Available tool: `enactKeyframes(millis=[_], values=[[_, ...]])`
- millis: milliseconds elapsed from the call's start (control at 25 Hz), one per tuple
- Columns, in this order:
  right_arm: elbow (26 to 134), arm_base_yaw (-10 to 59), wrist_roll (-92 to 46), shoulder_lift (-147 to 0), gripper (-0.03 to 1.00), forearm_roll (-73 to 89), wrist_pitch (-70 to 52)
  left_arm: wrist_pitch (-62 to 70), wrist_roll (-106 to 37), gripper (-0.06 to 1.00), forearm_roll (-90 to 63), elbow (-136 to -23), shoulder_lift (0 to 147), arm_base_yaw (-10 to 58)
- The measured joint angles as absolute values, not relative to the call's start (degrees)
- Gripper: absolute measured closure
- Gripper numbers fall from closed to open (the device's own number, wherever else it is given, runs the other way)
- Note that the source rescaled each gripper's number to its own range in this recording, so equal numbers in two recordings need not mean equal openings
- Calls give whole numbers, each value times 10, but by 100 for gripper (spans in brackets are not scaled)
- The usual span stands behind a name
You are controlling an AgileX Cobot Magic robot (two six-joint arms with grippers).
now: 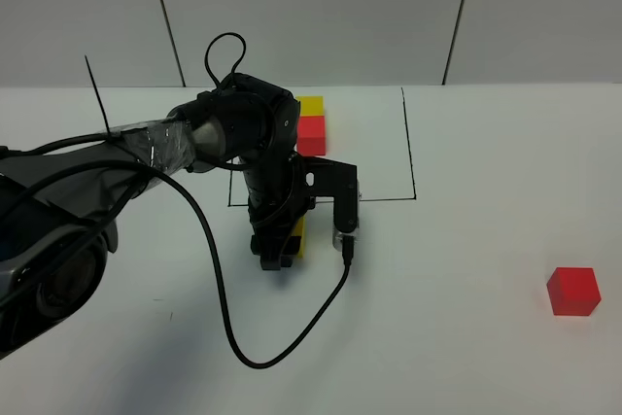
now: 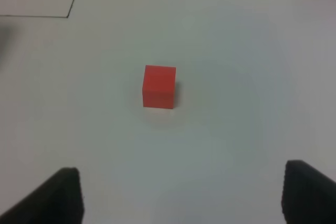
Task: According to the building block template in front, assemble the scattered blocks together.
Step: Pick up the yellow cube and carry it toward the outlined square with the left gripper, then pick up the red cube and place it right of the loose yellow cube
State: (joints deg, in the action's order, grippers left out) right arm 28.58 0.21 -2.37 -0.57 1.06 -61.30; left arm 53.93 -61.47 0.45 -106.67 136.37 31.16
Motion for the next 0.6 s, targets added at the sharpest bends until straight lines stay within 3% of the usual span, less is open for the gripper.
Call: enactKeyframes(millis=[120,200,320,600], values=[[286,2,-23,-6,37,11,-613,532,-604,8,4,-1067,1355,312],[286,2,-23,-6,37,11,-613,529,-594,0,4,-1067,1346,312],[286,2,-23,-6,37,11,-613,529,-582,-5,4,-1067,1329,312],[286,2,-23,-6,37,11,-613,566,-509,-5,4,-1067,1282,311]])
